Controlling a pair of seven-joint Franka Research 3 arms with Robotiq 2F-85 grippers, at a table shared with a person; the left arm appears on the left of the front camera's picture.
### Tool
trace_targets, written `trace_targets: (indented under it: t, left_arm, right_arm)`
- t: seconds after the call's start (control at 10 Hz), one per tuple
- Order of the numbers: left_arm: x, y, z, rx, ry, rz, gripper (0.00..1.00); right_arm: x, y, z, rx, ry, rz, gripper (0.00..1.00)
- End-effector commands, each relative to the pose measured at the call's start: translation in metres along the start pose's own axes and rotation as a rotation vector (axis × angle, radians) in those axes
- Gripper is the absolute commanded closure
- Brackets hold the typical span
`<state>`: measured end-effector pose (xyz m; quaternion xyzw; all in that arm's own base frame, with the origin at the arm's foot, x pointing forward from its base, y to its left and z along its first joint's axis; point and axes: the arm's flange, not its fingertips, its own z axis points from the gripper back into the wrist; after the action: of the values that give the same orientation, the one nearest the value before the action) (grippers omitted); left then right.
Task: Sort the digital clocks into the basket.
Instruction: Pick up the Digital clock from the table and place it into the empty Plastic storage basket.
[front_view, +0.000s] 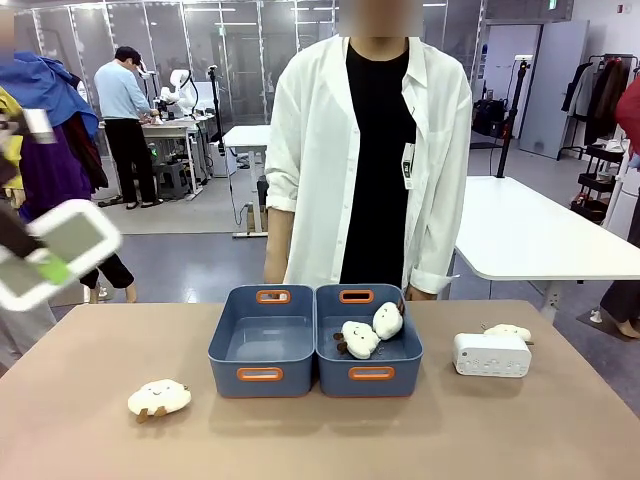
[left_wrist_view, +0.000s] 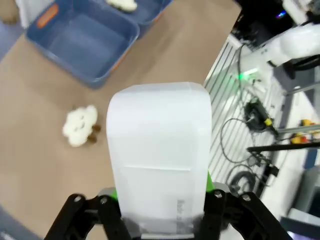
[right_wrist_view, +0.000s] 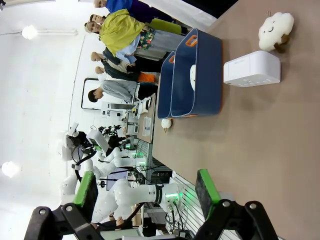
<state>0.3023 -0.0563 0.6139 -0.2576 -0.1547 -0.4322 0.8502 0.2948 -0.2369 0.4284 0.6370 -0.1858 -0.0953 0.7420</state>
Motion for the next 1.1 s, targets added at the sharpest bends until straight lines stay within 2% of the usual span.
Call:
trace_targets:
  t: [0.0, 0.1, 0.2, 0.3, 0.4, 0.6, 0.7, 0.8, 0.9, 1.0]
  left_arm:
    - [0.044, -0.016, -0.033, 0.063, 0.011, -0.095, 0.45]
    - [0.066, -0.022, -0.055, 0.155, 0.045, -0.176, 0.45]
    - [0.078, -0.025, -0.072, 0.178, 0.072, -0.192, 0.45]
    - [0.074, -0.034, -0.075, 0.177, 0.07, -0.284, 0.45]
    - [0.071, -0.035, -0.07, 0.104, 0.055, -0.171, 0.45]
    - [0.071, -0.035, -0.07, 0.104, 0.055, -0.171, 0.45]
    - [0.079, -0.036, -0.082, 0.122, 0.071, -0.215, 0.45]
    - [0.106, -0.012, -0.102, 0.088, 0.002, -0.029, 0.45]
    - [0.145, 0.022, -0.136, 0.062, -0.002, 0.101, 0.45]
    - [0.177, 0.051, -0.161, 0.105, 0.0, 0.174, 0.45]
  right_arm:
    - [-0.003, 0.002, 0.001, 0.005, 0.008, 0.019, 0.0]
    - [-0.003, 0.002, 0.001, 0.005, 0.008, 0.019, 0.0]
    - [-0.003, 0.002, 0.001, 0.005, 0.008, 0.019, 0.0]
    - [-0.003, 0.002, 0.001, 0.005, 0.008, 0.019, 0.0]
    - [-0.003, 0.002, 0.001, 0.005, 0.008, 0.019, 0.0]
    - [-0.003, 0.002, 0.001, 0.005, 0.008, 0.019, 0.0]
    - [-0.003, 0.002, 0.001, 0.005, 0.008, 0.019, 0.0]
    - [-0.003, 0.002, 0.001, 0.005, 0.008, 0.019, 0.0]
    - [-0.003, 0.002, 0.001, 0.005, 0.008, 0.019, 0.0]
    - [-0.003, 0.002, 0.001, 0.005, 0.008, 0.019, 0.0]
